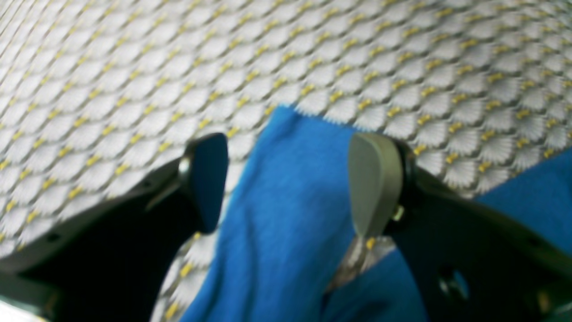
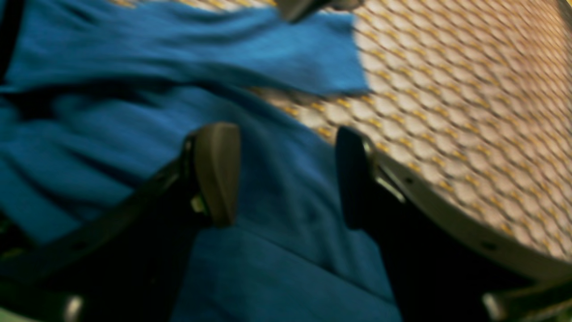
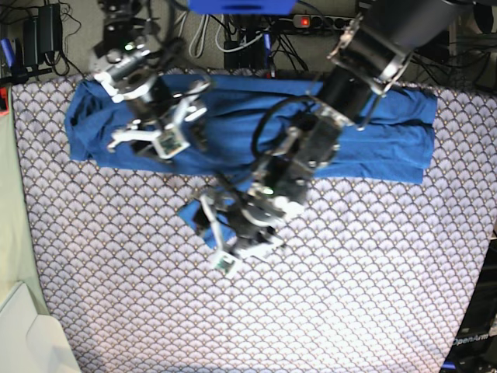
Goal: Fold the T-shirt properly
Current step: 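Reach the left gripper to the other sleeve and grasp it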
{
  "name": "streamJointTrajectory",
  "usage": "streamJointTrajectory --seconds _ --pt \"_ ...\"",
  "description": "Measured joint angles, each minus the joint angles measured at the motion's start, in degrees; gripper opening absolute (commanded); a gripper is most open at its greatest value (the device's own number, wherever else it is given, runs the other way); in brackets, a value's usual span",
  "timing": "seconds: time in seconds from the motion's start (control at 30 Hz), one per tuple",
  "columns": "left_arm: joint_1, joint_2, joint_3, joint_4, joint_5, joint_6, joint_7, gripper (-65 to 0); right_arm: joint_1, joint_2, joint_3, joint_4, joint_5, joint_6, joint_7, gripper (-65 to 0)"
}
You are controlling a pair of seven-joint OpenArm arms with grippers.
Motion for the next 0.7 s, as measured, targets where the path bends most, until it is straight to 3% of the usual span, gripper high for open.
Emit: streamJointTrajectory --seconds 0.23,0.4,0.57,0.7 --pt "-3.7 4.7 8.8 -15.4 -0.2 -0.3 -5.6 -23.9 0.0 -0.1 5.6 0.0 0.0 0.0 -0.2 -30.2" --pt "-6.4 7.3 9.2 -24.0 -0.1 0.0 -9.9 -23.9 0.0 -0.2 7.8 0.0 0.0 0.0 -0.2 -30.2" --pt "-7.1 7.5 9.2 -28.6 -0.4 0.0 -13.4 -23.8 0.0 -0.5 8.6 0.0 0.0 0.0 -0.2 -30.2" --pt "-7.6 8.0 9.2 -31.1 3.9 -0.5 -16.9 -23.8 0.1 -0.5 8.6 0.0 0.0 0.0 -0.2 -30.2"
